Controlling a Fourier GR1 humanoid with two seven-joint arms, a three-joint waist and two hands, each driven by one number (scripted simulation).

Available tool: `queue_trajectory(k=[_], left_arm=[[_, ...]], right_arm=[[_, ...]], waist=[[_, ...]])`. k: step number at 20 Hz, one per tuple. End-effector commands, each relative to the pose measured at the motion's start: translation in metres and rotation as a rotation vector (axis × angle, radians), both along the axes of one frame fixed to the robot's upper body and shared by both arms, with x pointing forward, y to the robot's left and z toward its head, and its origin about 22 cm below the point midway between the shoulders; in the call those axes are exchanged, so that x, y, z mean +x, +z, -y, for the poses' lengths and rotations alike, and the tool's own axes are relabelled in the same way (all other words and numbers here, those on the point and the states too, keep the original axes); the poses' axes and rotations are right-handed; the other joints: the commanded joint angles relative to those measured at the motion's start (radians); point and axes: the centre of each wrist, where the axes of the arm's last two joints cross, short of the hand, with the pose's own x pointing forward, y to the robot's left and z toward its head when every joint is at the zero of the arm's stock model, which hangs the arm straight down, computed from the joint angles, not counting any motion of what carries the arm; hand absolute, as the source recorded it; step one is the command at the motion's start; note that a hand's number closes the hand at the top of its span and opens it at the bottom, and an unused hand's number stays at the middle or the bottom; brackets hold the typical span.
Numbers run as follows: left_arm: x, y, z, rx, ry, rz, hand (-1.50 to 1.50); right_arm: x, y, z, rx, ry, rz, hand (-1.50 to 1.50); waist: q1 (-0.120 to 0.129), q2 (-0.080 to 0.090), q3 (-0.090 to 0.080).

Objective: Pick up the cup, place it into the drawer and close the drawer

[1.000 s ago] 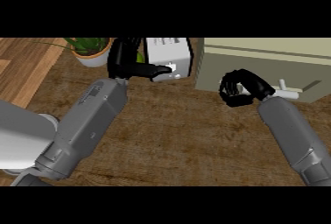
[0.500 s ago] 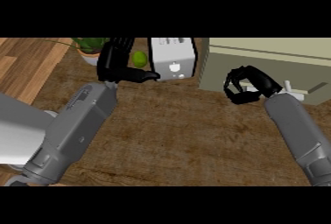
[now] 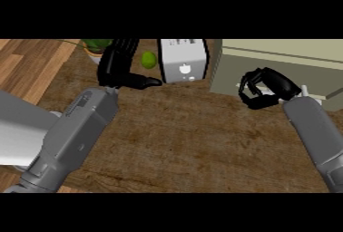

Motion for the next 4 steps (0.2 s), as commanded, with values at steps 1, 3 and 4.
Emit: queue_trajectory(k=[1,3,4], left_arm=[[-0.003,-0.004,0.0,-0.014,-0.016,-0.008,-1.5],[-0.002,0.0,-0.005,-0.008,-0.018,0.008,-1.5],[-0.003,-0.002,-0.01,0.001,-0.014,-0.005,-1.5]], right_arm=[[0.032,0.091,0.026,-0.07,-0.197,0.213,1.5],[0.028,0.089,0.036,-0.068,-0.193,0.195,1.5],[0.029,0.093,0.035,-0.051,-0.191,0.196,1.5]], waist=[[0.037,0.013,-0.017],[0.041,0.013,-0.016],[0.048,0.007,-0.016]])
